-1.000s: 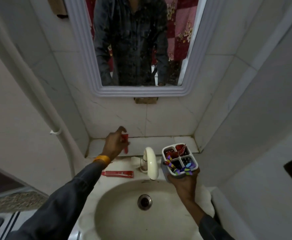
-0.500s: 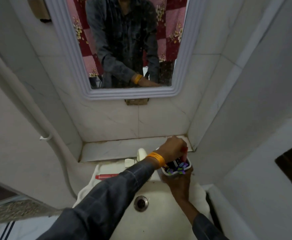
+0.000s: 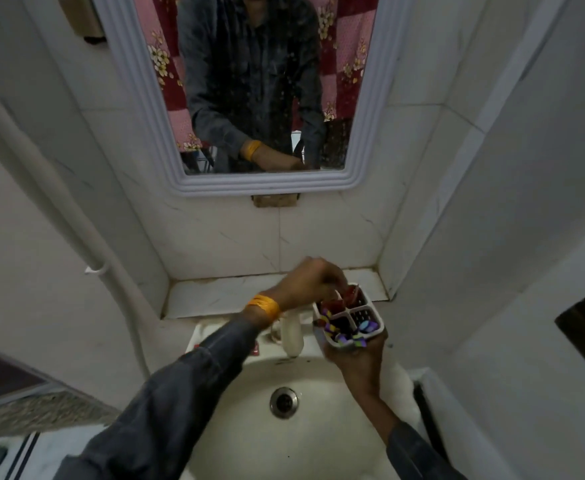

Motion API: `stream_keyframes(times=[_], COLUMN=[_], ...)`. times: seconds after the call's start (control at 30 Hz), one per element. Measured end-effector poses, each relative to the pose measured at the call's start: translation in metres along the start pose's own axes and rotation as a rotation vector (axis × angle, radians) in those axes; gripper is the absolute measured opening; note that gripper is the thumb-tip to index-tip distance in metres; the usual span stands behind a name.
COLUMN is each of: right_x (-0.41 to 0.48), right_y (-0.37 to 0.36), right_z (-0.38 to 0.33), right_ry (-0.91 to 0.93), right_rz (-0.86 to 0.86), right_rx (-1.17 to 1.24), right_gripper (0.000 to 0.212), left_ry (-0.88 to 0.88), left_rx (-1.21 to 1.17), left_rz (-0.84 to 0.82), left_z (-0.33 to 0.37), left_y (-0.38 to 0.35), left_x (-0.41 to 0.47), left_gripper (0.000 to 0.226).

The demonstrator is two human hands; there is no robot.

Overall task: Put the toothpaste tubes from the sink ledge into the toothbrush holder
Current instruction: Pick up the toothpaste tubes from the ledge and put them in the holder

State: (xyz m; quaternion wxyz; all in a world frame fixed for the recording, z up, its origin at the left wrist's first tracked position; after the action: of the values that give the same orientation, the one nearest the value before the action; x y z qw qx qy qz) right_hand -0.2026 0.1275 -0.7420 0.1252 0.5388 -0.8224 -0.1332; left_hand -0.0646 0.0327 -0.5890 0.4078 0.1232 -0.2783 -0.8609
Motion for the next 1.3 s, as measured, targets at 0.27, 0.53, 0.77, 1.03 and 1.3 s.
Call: stream_keyframes(times=[0.27, 0.53, 0.77, 1.03, 1.3], right_x=[-0.005, -0.006, -0.008, -0.006, 0.001], right_y=[0.002, 0.000, 0.005, -0.001, 0.005], right_z=[-0.004, -0.012, -0.013, -0.012, 0.004], right_ry=[0.045, 0.034, 0.037, 0.028, 0.014], right_rz=[0.035, 0.025, 0.066, 0.034, 0.044], right_rx=[0.058, 0.108, 0.030, 0.099, -0.089], right_gripper=[0.099, 0.092, 0.100, 0.093, 0.103], left_ry=[0.616, 0.597, 0.386, 0.009, 0.009], left_rx=[0.363, 0.583, 0.099, -0.173, 0.220], left_rz=[-0.081, -0.048, 0.443, 0.242, 0.087], left_z=[-0.156, -0.174, -0.103, 0.011, 0.009], left_y=[0.037, 0.008, 0.093, 0.024, -0.052], left_x=[-0.118, -0.128, -0.078, 0.009, 0.038], left_gripper=[0.027, 0.037, 0.022, 0.022, 0.019])
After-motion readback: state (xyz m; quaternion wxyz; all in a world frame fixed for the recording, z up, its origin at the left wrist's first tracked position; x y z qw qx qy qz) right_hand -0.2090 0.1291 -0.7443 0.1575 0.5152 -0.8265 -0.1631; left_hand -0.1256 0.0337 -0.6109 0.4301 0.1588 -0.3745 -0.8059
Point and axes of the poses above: each hand's wrist, its own x-axis towards the middle knuckle, its own y-axis out of the back of the hand, z = x × y, the point moved 3 cm from there along x, towards the middle knuckle, and after that the axes turned 14 degrees about -x, right-handed, at the moved point
